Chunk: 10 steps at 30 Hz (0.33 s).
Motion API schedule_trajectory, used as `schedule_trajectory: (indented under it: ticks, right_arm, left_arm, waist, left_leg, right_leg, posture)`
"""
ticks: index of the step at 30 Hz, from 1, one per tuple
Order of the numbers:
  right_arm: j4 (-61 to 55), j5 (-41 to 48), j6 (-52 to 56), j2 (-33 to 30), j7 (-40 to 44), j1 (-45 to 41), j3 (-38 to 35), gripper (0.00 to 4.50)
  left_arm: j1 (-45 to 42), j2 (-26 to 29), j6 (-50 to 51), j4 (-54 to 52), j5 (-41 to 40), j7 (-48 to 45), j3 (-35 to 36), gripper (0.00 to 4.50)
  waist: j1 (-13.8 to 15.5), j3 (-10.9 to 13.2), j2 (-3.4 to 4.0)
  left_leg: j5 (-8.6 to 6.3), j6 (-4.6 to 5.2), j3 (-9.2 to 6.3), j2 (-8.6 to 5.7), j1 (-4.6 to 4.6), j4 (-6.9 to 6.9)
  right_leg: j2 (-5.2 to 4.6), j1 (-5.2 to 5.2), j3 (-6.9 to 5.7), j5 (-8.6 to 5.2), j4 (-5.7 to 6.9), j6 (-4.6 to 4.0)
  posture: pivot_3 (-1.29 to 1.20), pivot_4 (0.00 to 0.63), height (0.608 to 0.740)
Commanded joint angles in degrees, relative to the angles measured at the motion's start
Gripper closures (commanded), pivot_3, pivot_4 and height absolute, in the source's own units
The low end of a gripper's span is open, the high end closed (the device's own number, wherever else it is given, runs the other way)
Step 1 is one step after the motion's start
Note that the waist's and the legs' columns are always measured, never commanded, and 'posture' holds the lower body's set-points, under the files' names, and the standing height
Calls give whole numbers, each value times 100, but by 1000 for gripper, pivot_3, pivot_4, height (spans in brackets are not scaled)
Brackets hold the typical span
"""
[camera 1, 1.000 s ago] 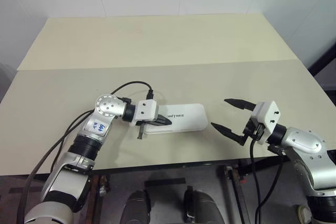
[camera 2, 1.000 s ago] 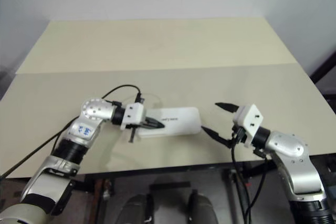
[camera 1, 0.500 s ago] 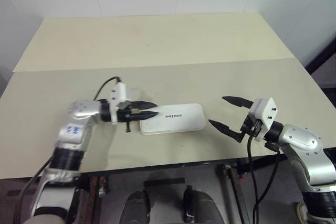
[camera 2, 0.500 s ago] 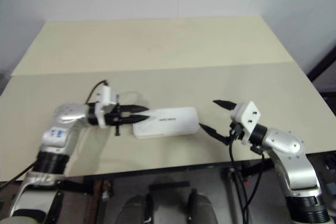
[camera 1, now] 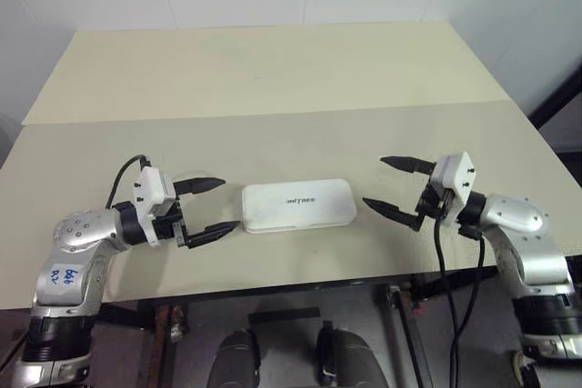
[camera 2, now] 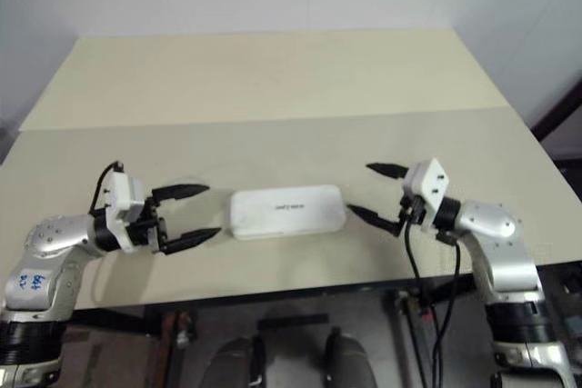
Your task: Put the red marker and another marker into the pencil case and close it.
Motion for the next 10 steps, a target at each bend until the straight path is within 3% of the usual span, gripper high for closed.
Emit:
schedule_trajectory:
  ticks: [1,10]
  right_arm:
    - [377,-45,-317,1,403,-237,122,0]
    - [918,-118,-578,85,757,-634,230,0]
  left_arm:
    - [187,139,10,-440,-116,183,238,20]
    - [572,205,46,-904,-190,465,390,20]
  waist:
    - [-5,0,0]
    - [2,0,1]
  left_leg:
    - [0,0,0,1,0,-2]
    - [0,-5,4,1,0,-5]
  right_leg:
    - [1,0,0,0,-1,0]
    - [0,-3,0,-2,-2,-3]
  posture:
    - [0,150,740]
    - [0,150,740]
